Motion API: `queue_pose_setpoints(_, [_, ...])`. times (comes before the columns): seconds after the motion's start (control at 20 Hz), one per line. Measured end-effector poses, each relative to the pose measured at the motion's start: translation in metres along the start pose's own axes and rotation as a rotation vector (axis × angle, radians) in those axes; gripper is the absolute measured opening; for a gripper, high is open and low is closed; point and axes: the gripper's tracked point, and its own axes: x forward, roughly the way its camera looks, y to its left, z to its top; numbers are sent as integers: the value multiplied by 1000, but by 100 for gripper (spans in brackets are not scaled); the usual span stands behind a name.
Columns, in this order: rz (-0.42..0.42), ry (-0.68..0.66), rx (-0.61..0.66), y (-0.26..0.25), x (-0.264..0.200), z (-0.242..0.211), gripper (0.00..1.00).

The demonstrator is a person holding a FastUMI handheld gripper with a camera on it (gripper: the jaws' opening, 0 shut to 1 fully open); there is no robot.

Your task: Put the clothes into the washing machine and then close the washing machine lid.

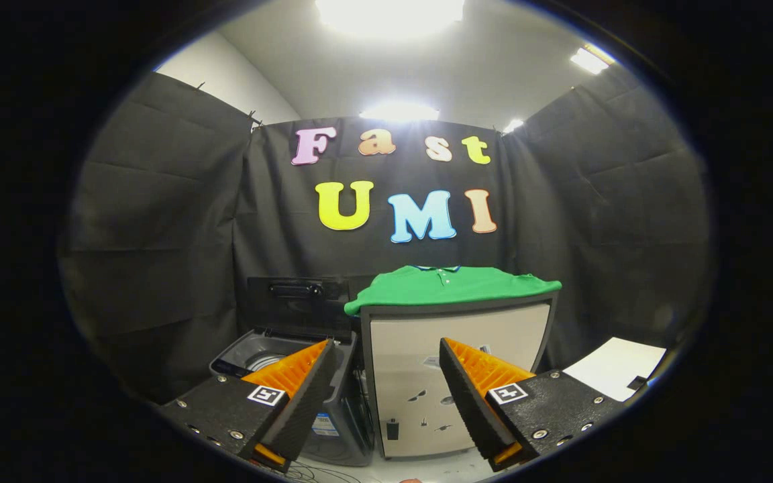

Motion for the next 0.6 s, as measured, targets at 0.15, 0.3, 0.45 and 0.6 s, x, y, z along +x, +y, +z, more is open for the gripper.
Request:
queue_pose_setpoints(0.15, [5, -11, 24, -8, 19, 21, 95])
queue_pose_setpoints(0.3, [-4, -26, 29, -21, 39, 43, 94])
queue_pose_setpoints(0.45, [-12, -4, 17, -35, 60, 52, 94])
queue_pose_setpoints(0.6, [-20, 6, 35, -51, 82, 64, 94])
